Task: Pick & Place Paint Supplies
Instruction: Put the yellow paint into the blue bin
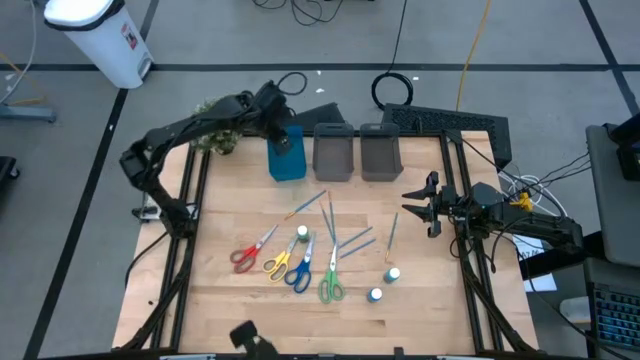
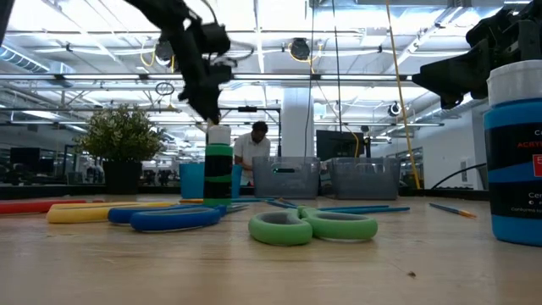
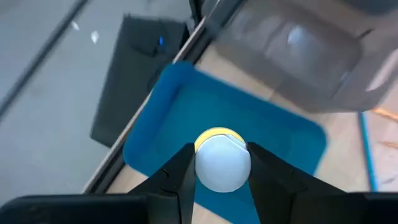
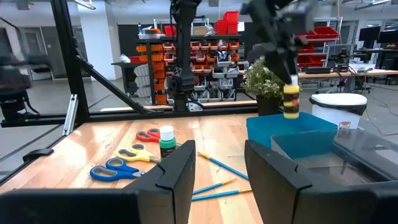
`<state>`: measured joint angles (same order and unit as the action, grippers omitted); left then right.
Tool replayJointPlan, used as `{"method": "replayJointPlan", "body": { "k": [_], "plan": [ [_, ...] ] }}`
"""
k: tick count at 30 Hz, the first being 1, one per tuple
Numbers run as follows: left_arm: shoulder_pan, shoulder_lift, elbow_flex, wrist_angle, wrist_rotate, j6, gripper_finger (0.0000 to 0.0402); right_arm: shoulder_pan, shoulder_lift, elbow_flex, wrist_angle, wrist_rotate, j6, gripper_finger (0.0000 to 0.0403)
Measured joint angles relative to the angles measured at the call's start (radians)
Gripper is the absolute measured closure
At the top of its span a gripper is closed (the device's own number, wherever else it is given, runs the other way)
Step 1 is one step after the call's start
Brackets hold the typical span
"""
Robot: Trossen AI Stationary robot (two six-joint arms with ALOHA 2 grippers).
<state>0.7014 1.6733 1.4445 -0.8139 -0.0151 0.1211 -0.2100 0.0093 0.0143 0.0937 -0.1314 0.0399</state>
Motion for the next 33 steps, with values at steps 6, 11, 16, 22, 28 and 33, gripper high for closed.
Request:
{"method": "replayJointPlan", "body": {
  "k": [6,11,16,22,28,33],
  "plan": [
    [0.103,0.040,-0.025,0.055,0.016,-0.010,0.0279,0.000,0.000,0.000,0.000,0.000,0.000,0.0273],
    [0.154,0.041,-0.074,0.113,0.057,-0.026,0.0279,0.000,0.000,0.000,0.000,0.000,0.000,0.0273],
    [0.164,0.040,-0.134,0.172,0.070,-0.026,0.0279,0.000,0.000,0.000,0.000,0.000,0.000,0.0273],
    [0.162,0.040,-0.175,0.217,0.064,-0.028,0.0279,0.000,0.000,0.000,0.000,0.000,0.000,0.0273],
    [0.157,0.040,-0.176,0.217,0.018,-0.027,0.0279,0.000,0.000,0.000,0.000,0.000,0.000,0.0273],
    [0.141,0.048,-0.176,0.223,0.014,-0.035,0.0279,0.000,0.000,0.000,0.000,0.000,0.000,0.0273]
  ]
}}
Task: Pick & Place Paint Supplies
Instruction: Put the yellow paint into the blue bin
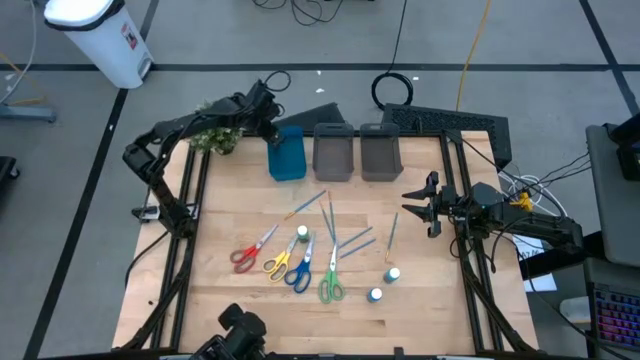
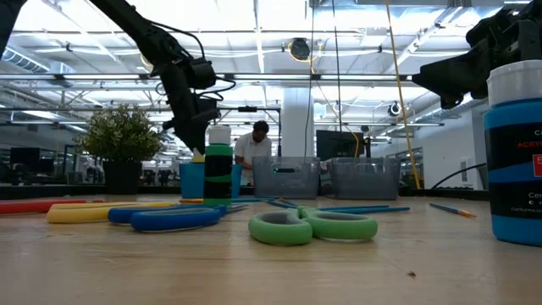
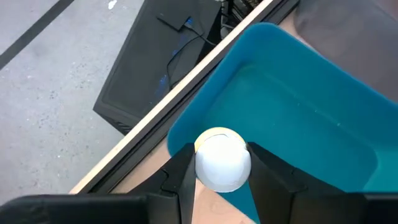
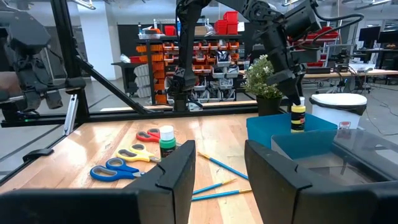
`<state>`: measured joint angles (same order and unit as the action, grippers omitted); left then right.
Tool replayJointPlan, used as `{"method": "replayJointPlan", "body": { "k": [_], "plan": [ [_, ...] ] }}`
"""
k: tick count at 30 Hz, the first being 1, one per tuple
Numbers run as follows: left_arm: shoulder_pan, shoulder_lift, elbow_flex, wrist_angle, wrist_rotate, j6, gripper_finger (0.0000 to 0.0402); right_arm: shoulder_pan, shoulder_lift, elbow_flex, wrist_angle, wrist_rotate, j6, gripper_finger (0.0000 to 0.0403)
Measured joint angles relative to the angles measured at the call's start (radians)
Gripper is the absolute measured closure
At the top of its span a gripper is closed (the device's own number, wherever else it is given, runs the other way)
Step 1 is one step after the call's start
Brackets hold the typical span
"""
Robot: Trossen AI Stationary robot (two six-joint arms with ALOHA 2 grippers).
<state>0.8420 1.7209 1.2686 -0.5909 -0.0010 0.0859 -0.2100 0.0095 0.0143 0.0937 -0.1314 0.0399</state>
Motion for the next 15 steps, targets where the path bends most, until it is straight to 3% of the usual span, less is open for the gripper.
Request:
{"method": "replayJointPlan", "body": {
  "k": [15],
  "plan": [
    [-0.013,0.051,0.002,0.020,-0.023,-0.015,0.0276,0.000,0.000,0.000,0.000,0.000,0.000,0.0273]
  ]
}}
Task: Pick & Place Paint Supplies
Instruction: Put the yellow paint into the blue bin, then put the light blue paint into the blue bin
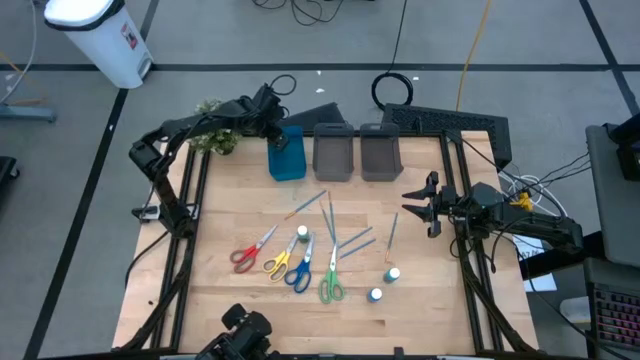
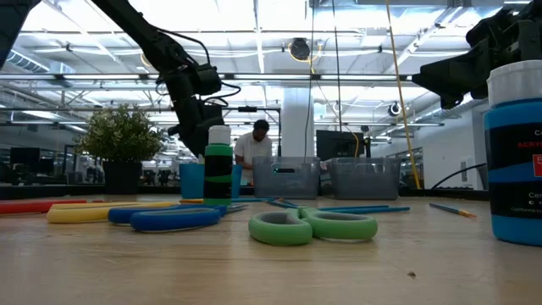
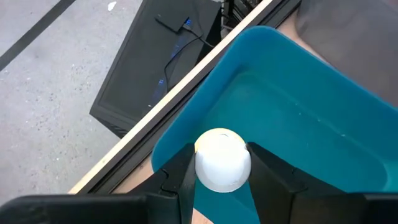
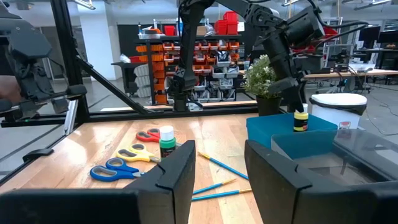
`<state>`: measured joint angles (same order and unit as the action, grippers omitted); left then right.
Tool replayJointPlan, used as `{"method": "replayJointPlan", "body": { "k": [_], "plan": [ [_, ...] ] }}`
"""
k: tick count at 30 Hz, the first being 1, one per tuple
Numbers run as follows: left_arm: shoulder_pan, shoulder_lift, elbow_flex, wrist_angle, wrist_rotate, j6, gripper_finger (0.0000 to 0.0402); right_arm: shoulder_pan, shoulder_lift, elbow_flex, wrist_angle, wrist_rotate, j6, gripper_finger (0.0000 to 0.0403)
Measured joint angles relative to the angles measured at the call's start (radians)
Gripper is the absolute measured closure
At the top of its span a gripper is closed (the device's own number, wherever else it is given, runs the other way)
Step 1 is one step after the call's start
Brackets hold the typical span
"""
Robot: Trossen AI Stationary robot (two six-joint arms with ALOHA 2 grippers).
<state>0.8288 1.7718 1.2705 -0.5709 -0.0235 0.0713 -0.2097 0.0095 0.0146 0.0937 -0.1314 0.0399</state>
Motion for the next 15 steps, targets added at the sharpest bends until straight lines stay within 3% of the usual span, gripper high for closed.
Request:
{"method": "replayJointPlan", "body": {
  "k": [8,15],
  "plan": [
    [0.001,-0.005,-0.004,-0.018,-0.065,0.002,0.0118,0.000,0.000,0.000,0.000,0.000,0.000,0.0273],
    [-0.001,-0.089,-0.003,-0.027,-0.089,-0.002,0.0047,0.000,0.000,0.000,0.000,0.000,0.000,0.0273]
  ]
}}
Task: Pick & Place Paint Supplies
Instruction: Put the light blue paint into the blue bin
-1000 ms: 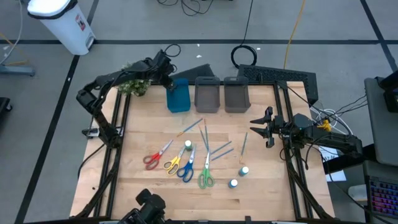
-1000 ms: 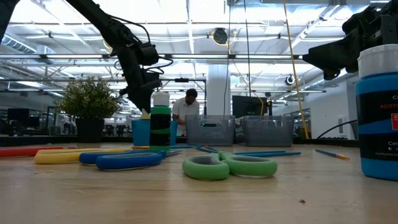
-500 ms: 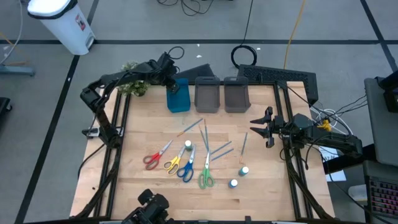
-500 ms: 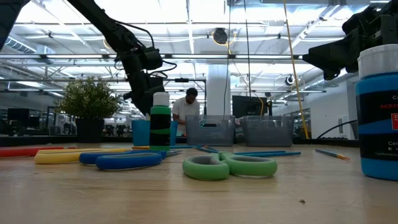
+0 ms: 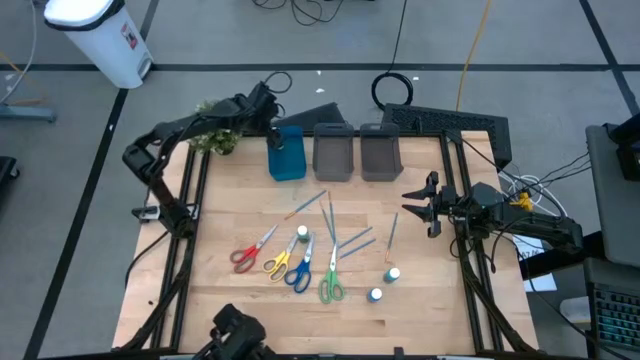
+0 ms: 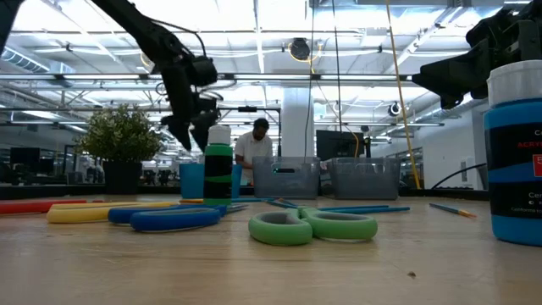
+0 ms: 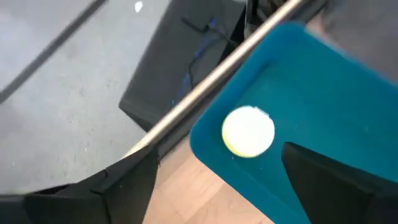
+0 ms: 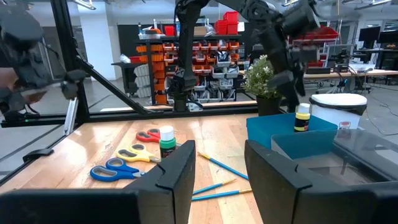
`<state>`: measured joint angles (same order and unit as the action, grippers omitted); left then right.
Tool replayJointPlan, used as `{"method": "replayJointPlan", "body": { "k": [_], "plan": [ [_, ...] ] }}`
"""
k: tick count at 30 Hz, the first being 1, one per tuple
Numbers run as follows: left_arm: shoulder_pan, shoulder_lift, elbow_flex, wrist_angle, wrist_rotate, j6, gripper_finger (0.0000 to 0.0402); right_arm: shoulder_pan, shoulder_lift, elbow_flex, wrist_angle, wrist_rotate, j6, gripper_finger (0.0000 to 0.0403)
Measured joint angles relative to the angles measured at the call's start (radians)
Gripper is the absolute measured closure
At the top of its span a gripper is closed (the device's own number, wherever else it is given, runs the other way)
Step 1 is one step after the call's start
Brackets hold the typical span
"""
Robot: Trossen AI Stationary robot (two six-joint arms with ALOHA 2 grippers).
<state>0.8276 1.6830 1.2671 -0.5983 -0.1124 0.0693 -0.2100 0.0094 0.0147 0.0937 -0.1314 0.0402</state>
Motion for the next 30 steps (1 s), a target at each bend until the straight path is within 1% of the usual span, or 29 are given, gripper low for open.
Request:
{"method": "replayJointPlan", "body": {
  "k": [7,9,11,14,16,21,24,28,30],
  "plan": [
    [-0.047,-0.182,0.000,0.003,0.009,-0.046,0.0024,0.000,0.000,0.000,0.000,0.000,0.000,0.0273],
    [-0.071,-0.239,0.000,0.006,0.032,-0.046,0.0024,0.000,0.000,0.000,0.000,0.000,0.000,0.0273],
    [-0.099,-0.294,0.001,0.023,0.079,-0.049,0.0023,0.000,0.000,0.000,0.000,0.000,0.000,0.0273],
    [-0.160,-0.365,0.001,0.048,0.168,-0.049,0.0023,0.000,0.000,0.000,0.000,0.000,0.000,0.0273],
    [-0.215,-0.403,0.001,0.067,0.206,-0.040,0.0023,0.000,0.000,0.000,0.000,0.000,0.000,0.0273],
    [-0.359,-0.492,-0.005,0.088,0.228,0.013,0.0023,0.000,0.000,0.000,0.000,0.000,0.000,0.0273],
    [-0.428,-0.562,-0.092,0.169,0.248,0.028,0.0023,0.000,0.000,0.000,0.000,0.000,0.000,0.0273],
    [-0.489,-0.673,-0.304,0.397,0.262,0.003,0.0023,0.000,0.000,0.000,0.000,0.000,0.000,0.0273],
    [-0.513,-0.729,-0.404,0.485,0.261,-0.023,0.0023,0.000,0.000,0.000,0.000,0.000,0.000,0.0273]
  ]
}}
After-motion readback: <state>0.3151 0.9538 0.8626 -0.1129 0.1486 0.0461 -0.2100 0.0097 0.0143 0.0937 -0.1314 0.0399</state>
